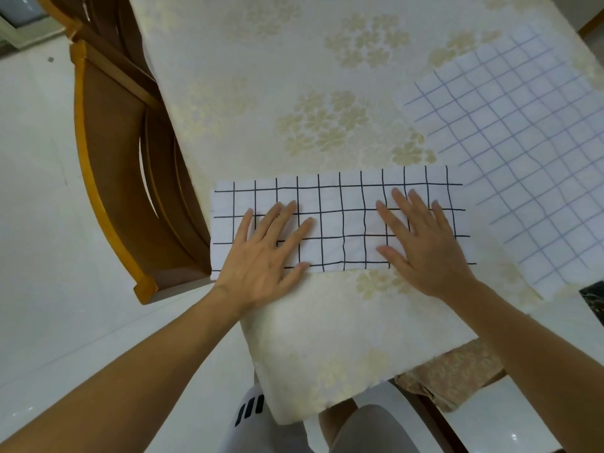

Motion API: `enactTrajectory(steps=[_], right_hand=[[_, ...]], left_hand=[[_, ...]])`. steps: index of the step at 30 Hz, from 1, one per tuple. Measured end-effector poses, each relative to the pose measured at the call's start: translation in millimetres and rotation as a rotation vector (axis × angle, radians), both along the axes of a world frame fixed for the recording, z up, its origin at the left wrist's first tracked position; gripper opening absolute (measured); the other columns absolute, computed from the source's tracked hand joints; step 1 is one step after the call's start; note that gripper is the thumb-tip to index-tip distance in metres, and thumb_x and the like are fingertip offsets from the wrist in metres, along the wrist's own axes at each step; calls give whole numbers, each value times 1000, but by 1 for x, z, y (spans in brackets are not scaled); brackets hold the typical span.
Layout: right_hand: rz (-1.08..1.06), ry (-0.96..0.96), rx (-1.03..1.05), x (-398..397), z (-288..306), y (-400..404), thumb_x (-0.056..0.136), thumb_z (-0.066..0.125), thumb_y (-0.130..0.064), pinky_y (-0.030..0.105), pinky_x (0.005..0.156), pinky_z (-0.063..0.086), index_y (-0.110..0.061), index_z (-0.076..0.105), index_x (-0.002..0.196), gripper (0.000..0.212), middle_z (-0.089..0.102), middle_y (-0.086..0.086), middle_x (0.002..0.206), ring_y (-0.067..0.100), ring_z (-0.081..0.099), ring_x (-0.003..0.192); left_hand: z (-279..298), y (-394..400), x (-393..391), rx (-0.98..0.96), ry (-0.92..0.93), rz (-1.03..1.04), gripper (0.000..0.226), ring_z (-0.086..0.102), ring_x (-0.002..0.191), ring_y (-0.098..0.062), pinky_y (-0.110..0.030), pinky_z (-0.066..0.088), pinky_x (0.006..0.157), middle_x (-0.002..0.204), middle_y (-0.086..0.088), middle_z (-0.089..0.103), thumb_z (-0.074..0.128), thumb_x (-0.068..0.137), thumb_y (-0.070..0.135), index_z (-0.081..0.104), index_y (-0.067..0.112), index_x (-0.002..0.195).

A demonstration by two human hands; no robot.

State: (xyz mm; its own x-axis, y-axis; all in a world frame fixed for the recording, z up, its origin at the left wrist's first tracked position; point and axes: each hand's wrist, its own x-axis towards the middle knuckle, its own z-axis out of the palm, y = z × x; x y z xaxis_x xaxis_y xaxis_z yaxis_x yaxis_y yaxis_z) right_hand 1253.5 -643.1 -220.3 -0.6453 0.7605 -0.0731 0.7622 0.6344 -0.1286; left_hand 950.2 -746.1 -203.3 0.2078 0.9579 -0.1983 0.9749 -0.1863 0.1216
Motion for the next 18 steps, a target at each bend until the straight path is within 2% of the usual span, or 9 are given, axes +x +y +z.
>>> enactTrajectory(steps=[3, 7, 12, 18], right_hand=[[-195, -26, -33, -20, -4, 16, 100, 15, -66, 56, 122, 11, -29, 10, 159, 70, 8, 5, 167, 29, 5, 154], [-332, -50, -77, -33, -14, 35, 96, 10, -70, 58, 122, 9, -36, 3, 158, 70, 5, 3, 168, 30, 1, 154], [-288, -55, 1, -20, -24, 46, 99, 19, -66, 58, 121, 13, -33, 12, 158, 69, 11, 4, 167, 31, 9, 153], [-250, 4, 6, -17, -18, 55, 98, 19, -68, 59, 121, 12, -29, 15, 159, 72, 11, 7, 167, 32, 8, 153]], left_hand=[[-5, 28, 3, 28, -19, 37, 64, 4, 154, -22, -55, 8, 122, 167, -2, 5, 16, 100, 59, 11, 32, 158], [-23, 46, -5, -17, -22, 117, 63, -9, 154, -20, -58, 4, 122, 167, 2, -10, 14, 102, 60, -3, 36, 157], [-31, 35, -17, 13, -20, 191, 63, -10, 153, -20, -55, 3, 123, 167, 3, -10, 16, 101, 60, -3, 37, 157], [-25, 32, -15, -15, -43, 268, 64, -12, 153, -20, -56, 0, 123, 167, 3, -12, 14, 100, 62, -3, 37, 157]])
